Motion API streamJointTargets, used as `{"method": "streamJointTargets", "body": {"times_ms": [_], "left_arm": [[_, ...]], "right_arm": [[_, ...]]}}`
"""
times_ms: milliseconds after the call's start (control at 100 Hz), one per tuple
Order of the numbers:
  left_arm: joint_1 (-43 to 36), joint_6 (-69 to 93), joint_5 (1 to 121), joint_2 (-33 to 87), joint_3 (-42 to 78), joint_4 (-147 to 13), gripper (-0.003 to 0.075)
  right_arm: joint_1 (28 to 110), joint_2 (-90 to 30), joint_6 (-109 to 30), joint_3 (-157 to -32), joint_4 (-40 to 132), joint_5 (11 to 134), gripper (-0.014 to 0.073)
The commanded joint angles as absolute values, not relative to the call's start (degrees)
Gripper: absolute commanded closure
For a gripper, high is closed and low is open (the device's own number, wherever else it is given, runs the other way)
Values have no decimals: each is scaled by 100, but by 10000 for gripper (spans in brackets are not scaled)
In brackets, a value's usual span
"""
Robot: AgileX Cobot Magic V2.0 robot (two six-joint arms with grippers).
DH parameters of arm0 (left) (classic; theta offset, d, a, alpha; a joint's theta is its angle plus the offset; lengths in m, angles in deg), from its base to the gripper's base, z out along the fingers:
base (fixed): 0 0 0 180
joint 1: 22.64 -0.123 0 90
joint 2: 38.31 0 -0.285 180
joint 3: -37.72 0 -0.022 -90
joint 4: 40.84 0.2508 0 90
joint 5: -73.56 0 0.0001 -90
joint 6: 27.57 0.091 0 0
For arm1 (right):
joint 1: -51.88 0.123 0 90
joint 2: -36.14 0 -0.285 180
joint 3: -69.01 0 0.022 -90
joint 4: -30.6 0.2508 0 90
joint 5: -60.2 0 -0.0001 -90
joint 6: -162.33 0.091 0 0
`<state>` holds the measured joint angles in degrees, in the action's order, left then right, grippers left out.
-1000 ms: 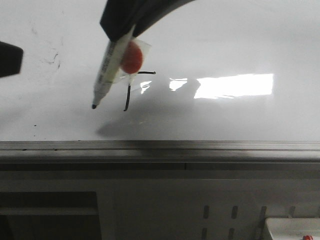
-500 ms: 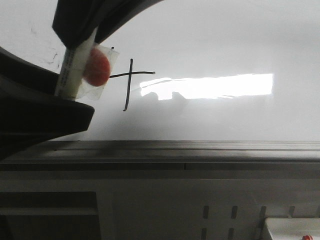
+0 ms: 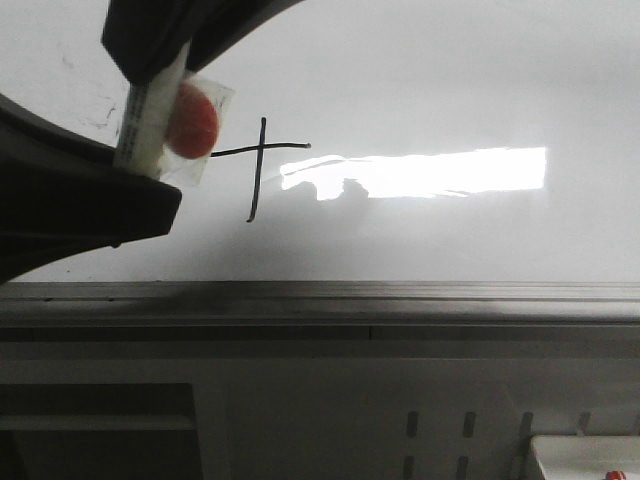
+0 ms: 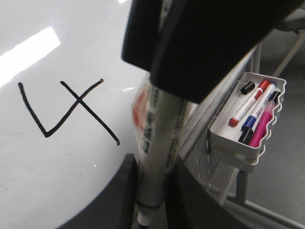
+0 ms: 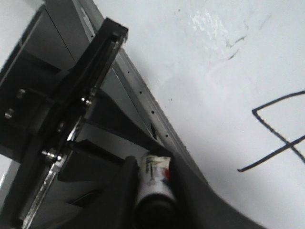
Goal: Write number 4 on whiteboard
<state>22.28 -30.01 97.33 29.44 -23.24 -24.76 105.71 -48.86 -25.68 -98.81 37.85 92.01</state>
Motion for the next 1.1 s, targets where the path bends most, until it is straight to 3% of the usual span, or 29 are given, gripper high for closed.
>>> {"method": "streamJointTargets", "body": {"times_ms": [0,70,110,210,420,950,1020,1090], "left_arm": [[2229,-3153,10086,2888,-2182,-3638,741],[2229,-3153,10076,2888,-2182,-4530,741],[2229,-3153,10065,2888,-2182,-5067,741],[2229,-3153,9762,2896,-2148,-6164,741],[1930,-3153,9167,2921,-1944,-6766,741],[1526,-3153,8204,2921,-1574,-6746,736],[1526,-3153,8239,2921,-1574,-6746,678],[1526,-3153,8302,2921,-1574,-6746,542]], "right_arm": [[10539,-4617,-2624,-10072,3880,8838,279],[10497,-4511,-2624,-10072,3792,8749,138],[10452,-4413,-2624,-10072,3703,8749,107],[10357,-4175,-2624,-10072,3692,8759,125],[10302,-3802,-2624,-10072,3692,8783,148],[10302,-3754,-2624,-10072,3692,8795,148],[10302,-3754,-2624,-10072,3692,8795,148],[10302,-3754,-2624,-10072,3692,8795,148]]}}
